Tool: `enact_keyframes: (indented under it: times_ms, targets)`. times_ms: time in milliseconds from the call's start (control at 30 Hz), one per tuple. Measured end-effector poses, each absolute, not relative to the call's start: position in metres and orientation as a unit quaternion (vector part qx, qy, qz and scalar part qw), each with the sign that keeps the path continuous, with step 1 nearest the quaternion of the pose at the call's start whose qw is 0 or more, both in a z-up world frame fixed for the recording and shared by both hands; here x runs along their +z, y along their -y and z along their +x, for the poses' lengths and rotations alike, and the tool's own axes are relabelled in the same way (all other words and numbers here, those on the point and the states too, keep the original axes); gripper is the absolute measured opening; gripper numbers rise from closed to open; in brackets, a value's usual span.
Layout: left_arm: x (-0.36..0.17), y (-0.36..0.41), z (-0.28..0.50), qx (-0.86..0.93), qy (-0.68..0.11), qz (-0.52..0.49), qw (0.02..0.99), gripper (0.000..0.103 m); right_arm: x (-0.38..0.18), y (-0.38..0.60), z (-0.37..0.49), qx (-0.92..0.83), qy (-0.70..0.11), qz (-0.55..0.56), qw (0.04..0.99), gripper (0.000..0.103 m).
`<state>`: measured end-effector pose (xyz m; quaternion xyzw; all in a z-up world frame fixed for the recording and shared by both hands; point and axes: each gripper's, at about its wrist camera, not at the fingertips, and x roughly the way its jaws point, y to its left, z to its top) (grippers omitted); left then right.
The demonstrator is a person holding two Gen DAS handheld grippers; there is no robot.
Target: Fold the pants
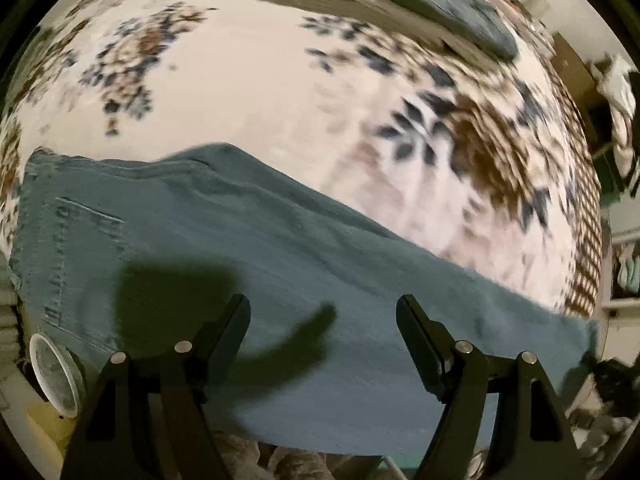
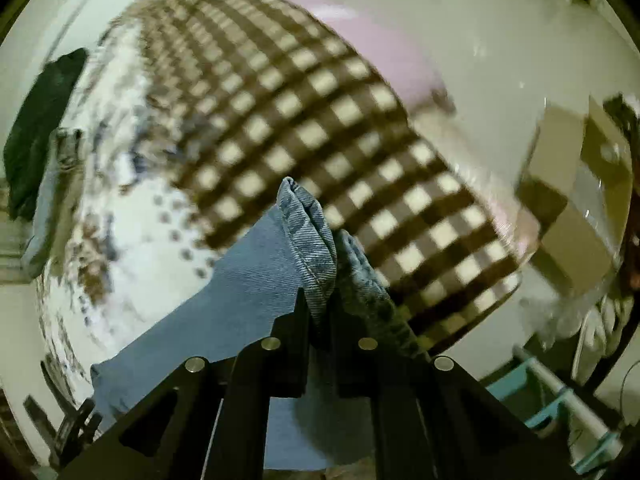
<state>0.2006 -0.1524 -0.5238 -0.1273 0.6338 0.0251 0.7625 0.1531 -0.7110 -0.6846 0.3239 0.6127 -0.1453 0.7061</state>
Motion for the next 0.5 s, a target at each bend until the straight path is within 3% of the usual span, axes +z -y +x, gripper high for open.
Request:
enact_keyframes:
  times_ms: [67,100,167,300,500]
  targets:
    - [-0.528,0.163,0.197,0.02,-0.641,-0.119,0.758,0.074,-0.673,0.714,0.149,-0.137,-0.609,0.314,0.716,0.012]
    - [-0.532,0.169,0.194,0.017,-0.646,-0.117,0.754,0.074,-0.675,0.72,0.145,-0.147,-0.62,0.297,0.711,0.026]
    - [-0.536,0.176,0.191,0.014,-0.654,-0.117,0.747,0.074,-0.688,0.736,0.135,-0.215,-0.655,0.251,0.679,0.039]
    - [-0.54,0.188,0.185,0.008,-0.659,-0.107,0.745,0.074,-0.725,0.771,0.089,-0.205,-0.639,0.418,0.612,0.042]
    - [-0.544,0.2,0.178,-0.001,-0.666,-0.081,0.742,0.074,-0.765,0.757,0.041,-0.198,-0.613,0.516,0.564,0.043]
